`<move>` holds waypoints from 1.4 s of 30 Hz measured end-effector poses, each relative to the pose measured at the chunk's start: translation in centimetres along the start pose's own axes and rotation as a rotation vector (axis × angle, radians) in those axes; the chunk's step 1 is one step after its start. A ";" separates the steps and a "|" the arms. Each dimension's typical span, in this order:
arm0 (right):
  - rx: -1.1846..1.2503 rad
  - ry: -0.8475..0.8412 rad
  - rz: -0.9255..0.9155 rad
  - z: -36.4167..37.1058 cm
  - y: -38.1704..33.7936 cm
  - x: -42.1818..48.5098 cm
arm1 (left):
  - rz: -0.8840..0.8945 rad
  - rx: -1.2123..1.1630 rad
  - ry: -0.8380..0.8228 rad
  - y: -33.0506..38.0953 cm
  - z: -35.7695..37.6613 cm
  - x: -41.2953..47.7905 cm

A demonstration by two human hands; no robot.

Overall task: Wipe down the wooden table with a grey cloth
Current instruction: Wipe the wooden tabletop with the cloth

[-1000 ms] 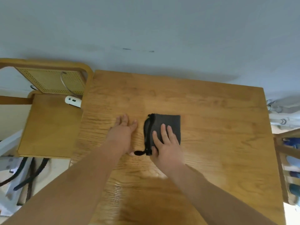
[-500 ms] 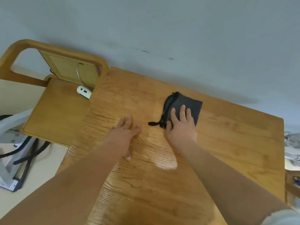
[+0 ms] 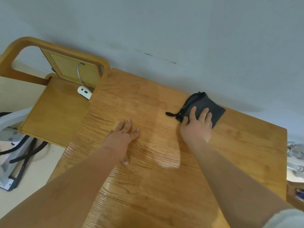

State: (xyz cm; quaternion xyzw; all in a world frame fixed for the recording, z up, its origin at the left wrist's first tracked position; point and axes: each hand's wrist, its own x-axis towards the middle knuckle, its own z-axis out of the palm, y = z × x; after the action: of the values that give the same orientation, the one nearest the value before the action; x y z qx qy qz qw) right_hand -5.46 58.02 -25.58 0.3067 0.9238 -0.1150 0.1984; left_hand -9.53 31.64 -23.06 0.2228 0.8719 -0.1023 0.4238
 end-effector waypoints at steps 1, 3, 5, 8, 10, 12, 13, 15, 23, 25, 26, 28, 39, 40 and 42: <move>-0.023 0.005 -0.048 0.6 -0.7 -1.1 | 0.003 -0.002 -0.001 0.0 -0.1 0.0; -0.113 -0.028 -0.205 1.6 -1.4 -3.4 | 0.011 -0.008 -0.009 0.0 -0.2 -0.1; -0.229 -0.091 -0.398 2.2 -0.9 -4.8 | 0.016 -0.010 -0.006 -0.1 -0.1 -0.2; -0.394 -0.174 -0.649 -0.3 1.2 -2.4 | 0.026 -0.025 -0.002 -0.2 -0.1 0.0; -0.454 -0.217 -0.690 -2.6 1.5 0.6 | 0.028 -0.029 -0.002 -0.3 -0.1 0.1; -0.407 -0.232 -0.601 -3.8 0.3 2.7 | 0.033 -0.023 -0.011 -0.4 0.0 0.2; -0.343 -0.215 -0.535 -3.7 -0.8 3.3 | 0.038 -0.018 -0.017 -0.4 0.0 0.2; -0.215 -0.158 -0.392 -2.5 -3.7 3.6 | 0.046 -0.011 -0.021 -0.4 0.1 0.1; -0.092 -0.023 -0.164 0.6 -8.8 2.3 | 0.068 -0.027 0.002 -0.5 0.8 0.5; -0.103 -0.007 -0.159 1.3 -9.3 1.0 | 0.082 -0.010 0.007 -0.6 0.9 0.4; -0.102 -0.004 -0.157 1.9 -9.8 0.0 | 0.091 -0.004 0.006 -0.7 0.9 0.4; -0.099 -0.009 -0.157 3.1 -11.0 -2.4 | 0.123 -0.001 0.020 -0.9 1.0 0.2; -0.078 -0.104 -0.165 8.3 -17.2 -14.6 | 0.186 0.013 0.264 -14.3 -2.7 0.0; -0.079 -0.118 -0.174 8.6 -17.7 -15.3 | 0.147 0.060 0.212 -15.3 -2.9 0.5; -0.090 -0.149 -0.189 8.8 -18.0 -15.8 | 0.133 0.106 0.136 -16.7 -2.8 1.5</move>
State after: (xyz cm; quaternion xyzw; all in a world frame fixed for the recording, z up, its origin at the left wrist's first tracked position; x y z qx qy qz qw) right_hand -2.30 32.74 -24.88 0.1997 0.9355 -0.1140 0.2684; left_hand -20.24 18.40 -22.63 0.3089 0.8752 -0.1046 0.3573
